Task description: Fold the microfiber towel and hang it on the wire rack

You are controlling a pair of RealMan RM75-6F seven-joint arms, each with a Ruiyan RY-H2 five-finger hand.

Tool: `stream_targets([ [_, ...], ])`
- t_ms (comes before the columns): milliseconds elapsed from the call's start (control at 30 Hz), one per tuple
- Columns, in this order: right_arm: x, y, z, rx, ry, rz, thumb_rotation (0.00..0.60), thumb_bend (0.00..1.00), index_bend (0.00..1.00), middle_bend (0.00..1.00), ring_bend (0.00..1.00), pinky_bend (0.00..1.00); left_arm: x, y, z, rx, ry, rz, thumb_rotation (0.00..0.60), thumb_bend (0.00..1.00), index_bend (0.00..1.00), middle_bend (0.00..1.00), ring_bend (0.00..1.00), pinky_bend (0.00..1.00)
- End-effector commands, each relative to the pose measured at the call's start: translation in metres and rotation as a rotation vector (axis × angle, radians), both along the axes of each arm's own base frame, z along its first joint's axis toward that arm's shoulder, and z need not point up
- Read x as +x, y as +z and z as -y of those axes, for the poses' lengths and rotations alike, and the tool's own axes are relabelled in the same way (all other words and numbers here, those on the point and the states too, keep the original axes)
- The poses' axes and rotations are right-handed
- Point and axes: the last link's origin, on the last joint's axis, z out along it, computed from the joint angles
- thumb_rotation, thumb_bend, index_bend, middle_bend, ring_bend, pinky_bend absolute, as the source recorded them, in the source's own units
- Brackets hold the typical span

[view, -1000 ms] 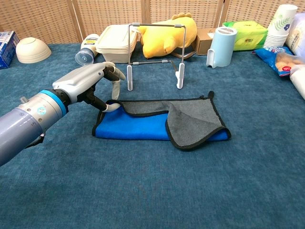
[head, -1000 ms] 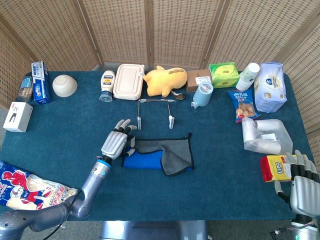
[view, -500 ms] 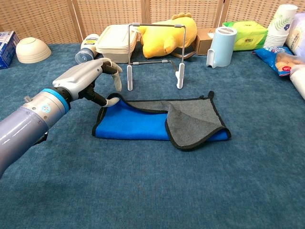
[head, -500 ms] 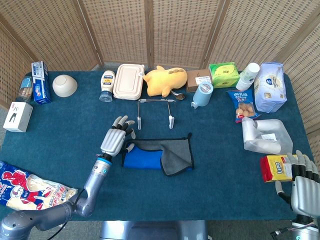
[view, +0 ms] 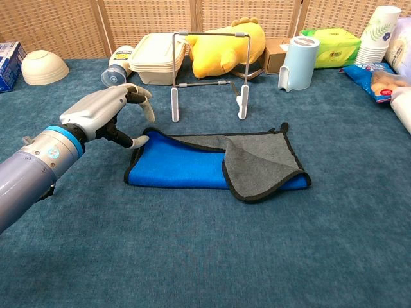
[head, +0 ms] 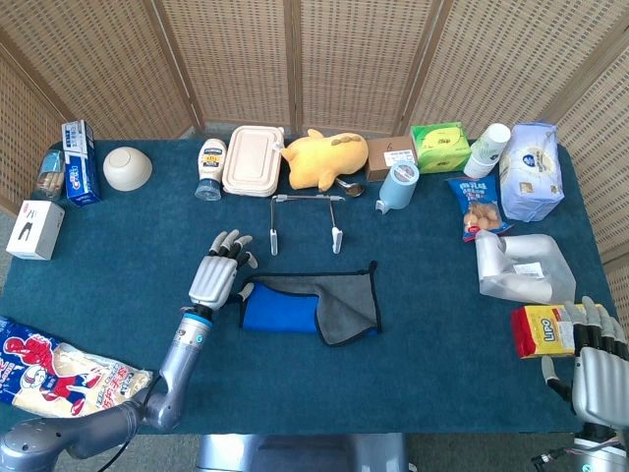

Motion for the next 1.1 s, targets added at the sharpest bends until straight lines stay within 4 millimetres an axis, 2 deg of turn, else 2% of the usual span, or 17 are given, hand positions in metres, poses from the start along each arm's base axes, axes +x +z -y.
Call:
stream_targets([
  [33,0.0,0.0,0.0,0.0,0.0,0.0,0.6,0.31,0.1,0.05,0.0,0.0,-0.001,0.001,-0.001,0.012,0.005,-0.007,0.6,0.41,0.4,0.16,0.0,0.0],
  [300,0.0,0.001,-0.002,-0.005,-0.004,-0.001,0.6,0.31,0.1,0.05,0.0,0.0,0.001,0.004,-0.01,0.051,0.01,-0.025,0.6,0.41,0.38,0.15,0.0,0.0],
  [533,0.001,0.004,-0.005,-0.012,0.001,-0.001,0.6,0.31,0.1,0.05,0.0,0.0,0.001,0.003,-0.009,0.043,0.019,-0.045,0.6,0.41,0.36,0.13,0.0,0.0],
  [767,0.006,0.002,0.0,0.007,0.028,0.017,0.6,0.31,0.1,0.05,0.0,0.0,-0.004,0.028,0.009,0.012,0.007,-0.007,0.6,0.41,0.31,0.12,0.0,0.0],
  [1100,0.017,-0.001,0.022,0.082,0.098,0.043,0.6,0.31,0.11,0.05,0.0,0.0,-0.023,0.087,0.05,-0.023,0.039,0.009,0.6,0.41,0.24,0.09,0.0,0.0],
])
